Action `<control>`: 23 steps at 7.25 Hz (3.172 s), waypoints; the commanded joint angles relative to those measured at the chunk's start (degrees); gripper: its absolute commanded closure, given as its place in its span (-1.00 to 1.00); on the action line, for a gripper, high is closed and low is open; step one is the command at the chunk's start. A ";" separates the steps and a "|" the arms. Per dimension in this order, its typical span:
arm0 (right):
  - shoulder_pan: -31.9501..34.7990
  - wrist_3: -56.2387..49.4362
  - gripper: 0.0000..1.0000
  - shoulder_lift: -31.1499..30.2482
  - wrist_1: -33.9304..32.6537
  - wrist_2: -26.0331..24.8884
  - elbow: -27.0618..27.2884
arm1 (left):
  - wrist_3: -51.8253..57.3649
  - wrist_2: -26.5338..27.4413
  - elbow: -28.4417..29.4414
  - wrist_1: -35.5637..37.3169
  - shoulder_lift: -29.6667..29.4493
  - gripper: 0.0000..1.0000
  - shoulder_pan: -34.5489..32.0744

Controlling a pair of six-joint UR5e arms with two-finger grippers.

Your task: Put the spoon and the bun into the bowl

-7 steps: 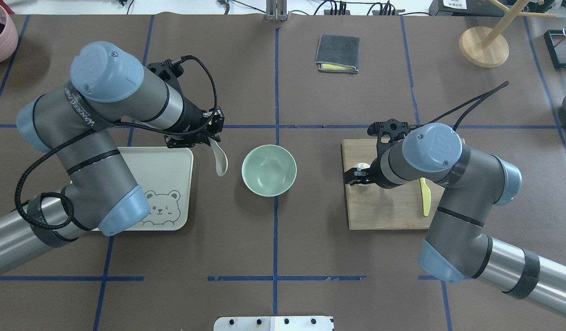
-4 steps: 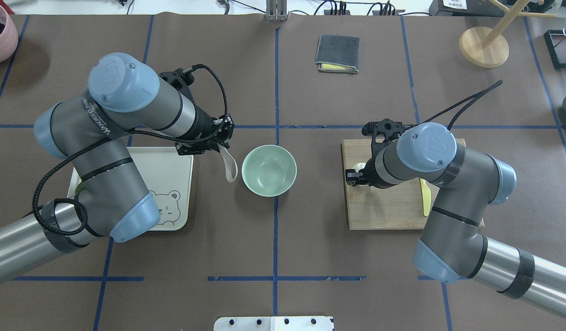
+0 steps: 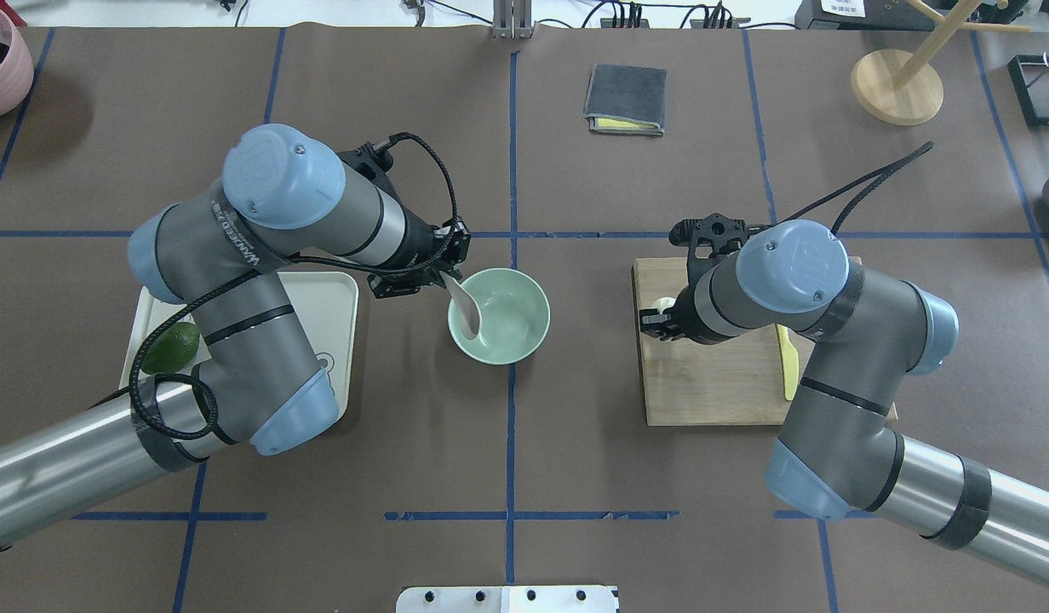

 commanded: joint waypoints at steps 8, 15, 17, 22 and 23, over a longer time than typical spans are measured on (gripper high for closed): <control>2.82 -0.47 1.00 0.45 0.00 2.34 1.19 | 0.10 3.35 5.24 -5.37 -1.88 -0.25 0.26; 1.34 -0.30 1.00 11.58 -0.09 0.86 -0.38 | 24.20 -4.12 -8.96 12.84 5.32 -1.00 -11.59; -2.86 0.31 1.00 18.77 -0.09 -4.65 -6.32 | 32.58 -4.12 -14.08 18.94 7.96 -1.00 -16.33; -7.11 1.28 -0.02 21.89 -0.09 -7.24 -9.79 | 49.37 -4.38 -15.68 21.33 12.27 -1.00 -26.01; -7.11 1.98 -0.99 21.72 -0.09 -7.32 -9.27 | 53.49 -4.38 -15.68 23.44 12.27 -1.00 -27.42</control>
